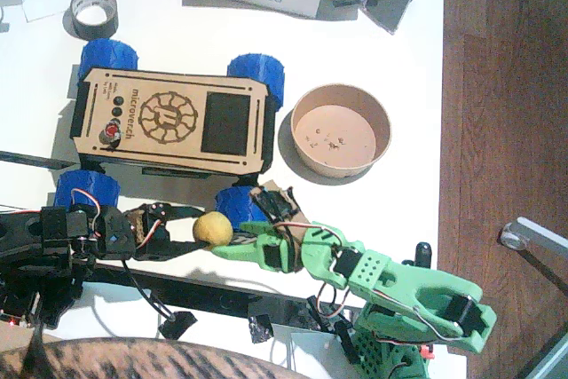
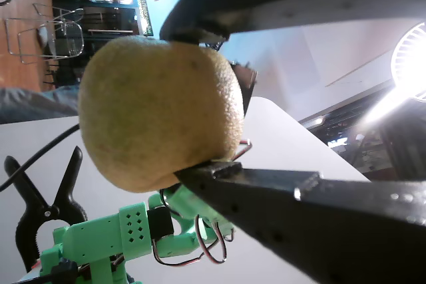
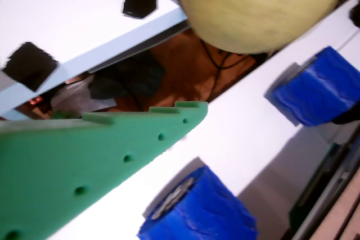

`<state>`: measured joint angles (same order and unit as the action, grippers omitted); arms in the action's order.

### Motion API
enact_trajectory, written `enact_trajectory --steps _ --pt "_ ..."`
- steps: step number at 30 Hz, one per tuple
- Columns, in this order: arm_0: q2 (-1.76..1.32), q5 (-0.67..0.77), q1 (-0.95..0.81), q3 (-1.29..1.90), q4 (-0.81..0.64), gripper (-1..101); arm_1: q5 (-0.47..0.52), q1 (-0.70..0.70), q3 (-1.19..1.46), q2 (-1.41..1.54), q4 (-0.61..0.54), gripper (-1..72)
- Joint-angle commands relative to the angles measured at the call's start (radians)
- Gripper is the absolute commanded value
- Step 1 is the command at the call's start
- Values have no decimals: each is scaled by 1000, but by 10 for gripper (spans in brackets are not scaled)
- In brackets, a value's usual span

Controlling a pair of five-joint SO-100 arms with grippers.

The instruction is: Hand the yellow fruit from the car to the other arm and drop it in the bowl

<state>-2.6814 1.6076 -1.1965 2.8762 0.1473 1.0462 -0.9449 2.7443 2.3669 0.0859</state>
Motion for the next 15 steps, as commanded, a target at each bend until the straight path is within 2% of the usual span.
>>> enact_trajectory --steps 1,15 --pt "-38 14 -5 -11 -3 2 -2 11 -69 -21 -49 333" --pt "-38 14 -3 -11 -3 2 6 20 -210 -183 -110 328"
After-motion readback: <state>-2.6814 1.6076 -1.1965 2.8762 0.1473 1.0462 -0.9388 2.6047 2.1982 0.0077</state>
